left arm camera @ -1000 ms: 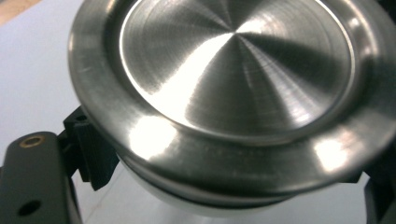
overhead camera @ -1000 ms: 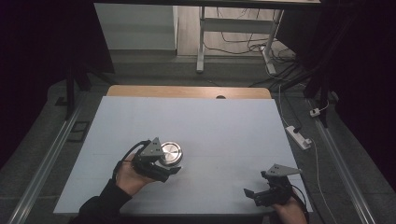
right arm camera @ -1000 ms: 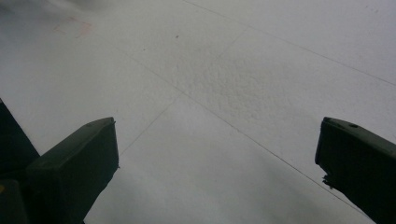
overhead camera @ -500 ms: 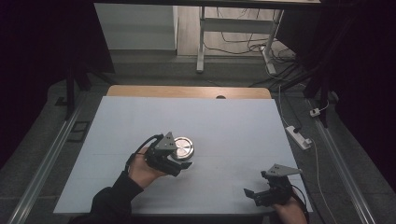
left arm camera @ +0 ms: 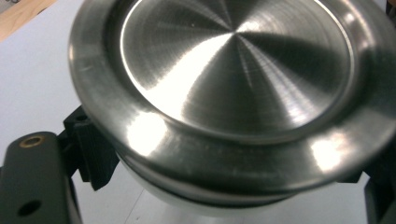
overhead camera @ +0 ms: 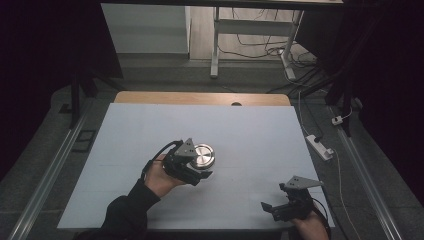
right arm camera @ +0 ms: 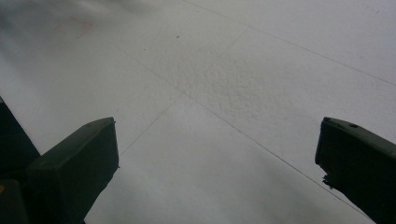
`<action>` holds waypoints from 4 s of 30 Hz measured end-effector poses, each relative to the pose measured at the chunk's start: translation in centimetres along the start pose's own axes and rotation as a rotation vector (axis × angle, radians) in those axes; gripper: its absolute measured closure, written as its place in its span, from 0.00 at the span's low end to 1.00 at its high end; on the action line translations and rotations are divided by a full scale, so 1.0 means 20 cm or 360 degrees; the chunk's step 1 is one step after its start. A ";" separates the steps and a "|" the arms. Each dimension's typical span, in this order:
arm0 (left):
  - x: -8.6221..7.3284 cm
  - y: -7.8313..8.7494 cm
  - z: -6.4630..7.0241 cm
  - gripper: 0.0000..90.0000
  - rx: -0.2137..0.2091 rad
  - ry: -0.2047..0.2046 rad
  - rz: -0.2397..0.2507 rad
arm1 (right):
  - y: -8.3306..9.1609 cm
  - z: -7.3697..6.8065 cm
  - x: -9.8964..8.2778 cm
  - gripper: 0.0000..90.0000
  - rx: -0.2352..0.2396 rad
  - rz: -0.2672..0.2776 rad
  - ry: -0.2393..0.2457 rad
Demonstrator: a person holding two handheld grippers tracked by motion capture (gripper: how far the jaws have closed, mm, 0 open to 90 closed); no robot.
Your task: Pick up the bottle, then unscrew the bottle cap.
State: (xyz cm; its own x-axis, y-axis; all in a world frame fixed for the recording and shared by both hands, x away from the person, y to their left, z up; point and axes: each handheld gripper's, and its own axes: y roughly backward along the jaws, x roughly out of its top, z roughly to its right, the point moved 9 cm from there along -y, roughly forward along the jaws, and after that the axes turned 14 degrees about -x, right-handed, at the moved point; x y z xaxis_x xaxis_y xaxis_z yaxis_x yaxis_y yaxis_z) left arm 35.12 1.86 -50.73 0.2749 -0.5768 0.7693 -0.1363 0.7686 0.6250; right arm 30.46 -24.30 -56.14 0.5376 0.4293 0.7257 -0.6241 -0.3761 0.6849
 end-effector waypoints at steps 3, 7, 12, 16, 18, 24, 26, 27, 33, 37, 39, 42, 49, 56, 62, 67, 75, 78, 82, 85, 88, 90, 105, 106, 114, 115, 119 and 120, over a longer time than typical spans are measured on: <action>0.01 -0.01 0.00 0.17 -0.0016 0.0002 -0.0003 | 0.00 0.00 0.00 0.00 0.0000 0.0000 0.0001; 0.02 -0.02 0.01 0.17 -0.0030 0.0004 0.0001 | 0.00 0.00 0.00 0.00 -0.0001 0.0004 0.0007; 0.03 -0.02 0.02 0.17 -0.0036 0.0005 0.0011 | 0.01 0.00 0.00 0.00 -0.0001 0.0017 0.0000; 0.02 -0.03 0.02 0.17 -0.0043 0.0014 0.0004 | 0.01 0.00 0.00 0.00 -0.0004 0.0023 0.0006; 0.01 -0.04 0.02 0.17 -0.0047 0.0021 -0.0001 | 0.01 0.00 0.00 0.00 -0.0007 0.0024 0.0014; -0.01 -0.04 0.02 0.17 -0.0056 0.0031 -0.0007 | 0.01 -0.01 0.01 0.00 -0.0008 0.0033 0.0019; -0.01 -0.04 0.02 0.17 -0.0058 0.0036 -0.0001 | 0.01 -0.01 0.01 0.00 -0.0011 0.0037 0.0026; -0.01 -0.04 0.02 0.17 -0.0063 0.0037 0.0000 | 0.01 -0.01 0.01 0.00 -0.0011 0.0040 0.0030; -0.01 -0.04 0.02 0.17 -0.0068 0.0053 0.0019 | 0.03 -0.02 0.04 0.00 -0.0014 0.0090 0.0030; -0.01 -0.03 0.02 0.17 -0.0064 0.0046 0.0017 | 0.03 -0.03 0.06 0.00 0.0001 0.0109 0.0029; -0.01 -0.03 0.02 0.17 -0.0062 0.0041 0.0020 | 0.03 -0.04 0.06 0.00 0.0015 0.0116 0.0030; 0.00 -0.03 0.02 0.17 -0.0057 0.0037 0.0021 | 0.03 -0.06 0.08 0.00 0.0032 0.0131 0.0041; -0.01 -0.03 0.02 0.17 -0.0052 0.0031 0.0012 | 0.03 -0.13 0.14 0.00 0.0116 0.0173 0.0042; -0.01 -0.03 0.02 0.17 -0.0052 0.0027 0.0002 | 0.02 -0.19 0.19 0.00 0.0179 0.0210 0.0064; 0.00 -0.02 0.02 0.17 -0.0049 0.0026 0.0010 | 0.02 -0.24 0.24 0.00 0.0224 0.0246 0.0084; 0.00 -0.01 0.03 0.17 -0.0052 0.0043 0.0039 | 0.01 -0.27 0.27 0.00 0.0271 0.0229 0.0089; 0.00 -0.01 0.03 0.17 -0.0042 0.0030 0.0029 | -0.02 -0.33 0.36 0.00 0.0296 0.0268 0.0144; 0.00 -0.01 0.03 0.17 -0.0041 0.0031 0.0031 | -0.02 -0.34 0.40 0.00 0.0306 0.0294 0.0151; 0.00 -0.01 0.02 0.17 -0.0040 0.0030 0.0027 | -0.02 -0.37 0.46 0.00 0.0325 0.0323 0.0169; 0.00 -0.01 0.02 0.17 -0.0040 0.0028 0.0024 | -0.04 -0.38 0.48 0.00 0.0331 0.0321 0.0192; 0.00 -0.01 0.03 0.17 -0.0040 0.0022 0.0018 | -0.06 -0.40 0.51 0.00 0.0322 0.0316 0.0225; 0.00 -0.01 0.03 0.17 -0.0043 0.0020 0.0015 | -0.07 -0.42 0.53 0.00 0.0340 0.0291 0.0237; -0.01 -0.03 0.03 0.17 -0.0060 0.0024 -0.0003 | -0.10 -0.49 0.69 0.00 0.0347 0.0307 0.0260; -0.01 -0.03 0.03 0.17 -0.0061 0.0027 -0.0003 | -0.10 -0.50 0.70 0.00 0.0347 0.0310 0.0254; 0.00 -0.05 0.04 0.17 -0.0071 0.0038 0.0002 | -0.11 -0.54 0.78 0.00 0.0324 0.0345 0.0260; 0.00 -0.05 0.04 0.17 -0.0070 0.0029 -0.0004 | -0.11 -0.55 0.79 0.00 0.0323 0.0348 0.0263; 0.00 -0.06 0.04 0.17 -0.0050 0.0028 -0.0022 | -0.13 -0.57 0.84 0.02 0.0302 0.0358 0.0268; -0.01 -0.06 0.04 0.17 -0.0034 0.0032 -0.0032 | -0.13 -0.57 0.84 0.04 0.0299 0.0356 0.0268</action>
State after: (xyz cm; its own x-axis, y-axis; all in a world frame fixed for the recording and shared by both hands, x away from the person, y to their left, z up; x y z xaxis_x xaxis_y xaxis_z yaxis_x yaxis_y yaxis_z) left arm 34.41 0.78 -51.46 0.2967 -0.5868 0.7534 -0.1101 0.7627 0.6374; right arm 34.66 -6.62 -46.47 0.2882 0.4431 0.8489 -0.5922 -0.6142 0.5216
